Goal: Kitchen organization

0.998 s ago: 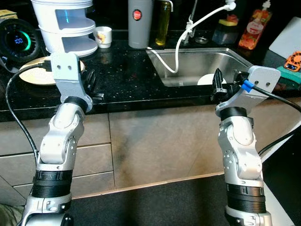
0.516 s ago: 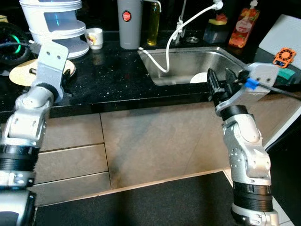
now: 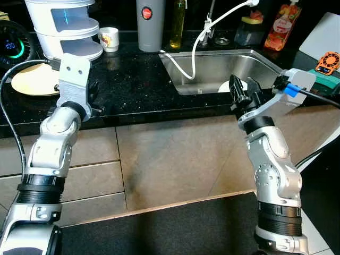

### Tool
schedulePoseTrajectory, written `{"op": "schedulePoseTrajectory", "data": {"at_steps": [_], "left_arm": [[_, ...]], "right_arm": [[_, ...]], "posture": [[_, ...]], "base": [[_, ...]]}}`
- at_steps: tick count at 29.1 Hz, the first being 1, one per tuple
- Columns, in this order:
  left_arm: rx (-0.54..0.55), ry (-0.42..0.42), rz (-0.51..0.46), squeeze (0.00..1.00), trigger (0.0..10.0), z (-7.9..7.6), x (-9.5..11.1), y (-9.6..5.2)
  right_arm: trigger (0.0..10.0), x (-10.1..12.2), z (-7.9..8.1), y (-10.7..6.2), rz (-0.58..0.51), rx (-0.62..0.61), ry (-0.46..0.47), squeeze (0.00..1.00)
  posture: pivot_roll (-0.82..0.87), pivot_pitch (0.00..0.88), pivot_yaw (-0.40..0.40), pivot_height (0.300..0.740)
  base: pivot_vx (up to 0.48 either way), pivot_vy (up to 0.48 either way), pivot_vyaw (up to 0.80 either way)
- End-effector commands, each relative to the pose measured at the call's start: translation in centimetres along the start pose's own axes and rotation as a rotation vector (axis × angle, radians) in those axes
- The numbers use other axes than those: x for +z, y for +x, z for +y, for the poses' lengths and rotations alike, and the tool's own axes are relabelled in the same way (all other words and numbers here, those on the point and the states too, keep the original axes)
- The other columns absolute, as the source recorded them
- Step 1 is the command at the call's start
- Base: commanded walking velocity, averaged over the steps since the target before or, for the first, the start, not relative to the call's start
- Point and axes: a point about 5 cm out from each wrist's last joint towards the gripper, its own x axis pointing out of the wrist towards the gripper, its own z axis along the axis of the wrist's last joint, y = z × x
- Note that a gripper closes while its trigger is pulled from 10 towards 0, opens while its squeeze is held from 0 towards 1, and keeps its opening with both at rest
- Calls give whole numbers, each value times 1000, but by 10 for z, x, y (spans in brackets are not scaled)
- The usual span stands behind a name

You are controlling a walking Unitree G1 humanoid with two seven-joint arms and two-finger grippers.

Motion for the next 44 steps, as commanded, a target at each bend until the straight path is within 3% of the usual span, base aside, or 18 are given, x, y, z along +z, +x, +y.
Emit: {"op": "schedulePoseTrajectory", "data": {"at_steps": [1,4,10,20,39,44], "left_arm": [[3,-21,7,0,10000,-2,-3,-3],[27,10,26,0,10000,0,-4,-4],[40,-9,33,0,10000,-1,-7,-7],[62,-16,36,0,10000,-6,-10,-9],[151,-24,56,0,10000,2,-15,-10],[122,-76,-25,0,10000,-4,-6,-13]], "right_arm": [[10000,-2,-7,1,15,-46,-12,0],[10000,-2,-9,2,11,-70,-12,0],[10000,-3,-8,1,7,-65,-64,0],[10000,-2,-8,2,-2,-66,-68,0],[10000,-3,-2,1,-12,-36,-79,0],[10000,-1,0,-2,-37,-14,-54,0]], "posture": [[113,40,-34,740],[116,34,-29,740],[115,26,-31,740],[113,15,-34,740],[109,6,-34,740],[107,21,-34,740]], "base": [[0,0,0],[0,0,0],[0,0,0],[0,0,0],[0,0,0],[0,0,0]]}}
